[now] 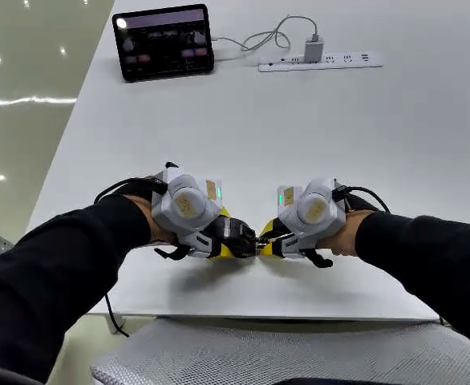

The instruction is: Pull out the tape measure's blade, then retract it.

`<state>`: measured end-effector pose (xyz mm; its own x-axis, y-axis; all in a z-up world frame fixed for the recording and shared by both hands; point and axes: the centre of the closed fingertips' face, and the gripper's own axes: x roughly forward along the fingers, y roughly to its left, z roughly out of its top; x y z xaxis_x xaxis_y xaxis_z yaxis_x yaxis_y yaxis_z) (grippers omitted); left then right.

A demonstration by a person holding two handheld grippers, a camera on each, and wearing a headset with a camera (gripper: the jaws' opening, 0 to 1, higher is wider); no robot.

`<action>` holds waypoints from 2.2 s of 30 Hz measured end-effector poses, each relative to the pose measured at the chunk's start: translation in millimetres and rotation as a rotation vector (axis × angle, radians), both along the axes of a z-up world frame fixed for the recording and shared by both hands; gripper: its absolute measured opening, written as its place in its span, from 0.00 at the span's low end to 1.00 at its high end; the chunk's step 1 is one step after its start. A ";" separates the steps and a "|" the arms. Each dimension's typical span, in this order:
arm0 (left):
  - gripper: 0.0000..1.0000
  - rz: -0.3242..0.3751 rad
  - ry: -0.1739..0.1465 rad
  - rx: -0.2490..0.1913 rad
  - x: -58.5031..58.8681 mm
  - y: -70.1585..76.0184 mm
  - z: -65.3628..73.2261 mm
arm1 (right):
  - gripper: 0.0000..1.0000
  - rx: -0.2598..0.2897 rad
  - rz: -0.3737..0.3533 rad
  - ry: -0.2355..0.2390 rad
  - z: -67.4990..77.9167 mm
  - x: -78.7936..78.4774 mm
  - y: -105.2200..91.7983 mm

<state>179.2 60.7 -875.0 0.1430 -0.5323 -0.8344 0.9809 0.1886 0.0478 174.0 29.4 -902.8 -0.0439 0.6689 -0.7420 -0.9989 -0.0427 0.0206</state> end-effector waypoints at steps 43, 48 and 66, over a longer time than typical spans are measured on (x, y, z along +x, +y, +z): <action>0.33 0.006 0.018 -0.005 0.4 -1.5 -0.6 | 0.10 -0.045 -0.024 0.010 -3.1 2.3 -27.8; 0.33 0.008 0.020 -0.005 0.7 -1.5 -0.8 | 0.10 -0.043 -0.037 0.017 -2.9 3.4 -31.3; 0.33 0.009 0.021 -0.006 0.8 -1.9 -0.7 | 0.10 -0.048 -0.038 0.015 -3.0 4.5 -37.5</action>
<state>180.0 58.8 -875.7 0.1300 -0.5360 -0.8342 0.9799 0.1977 0.0257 178.5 -8.0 -905.8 -0.0309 0.6338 -0.7729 -0.9993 -0.0035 0.0371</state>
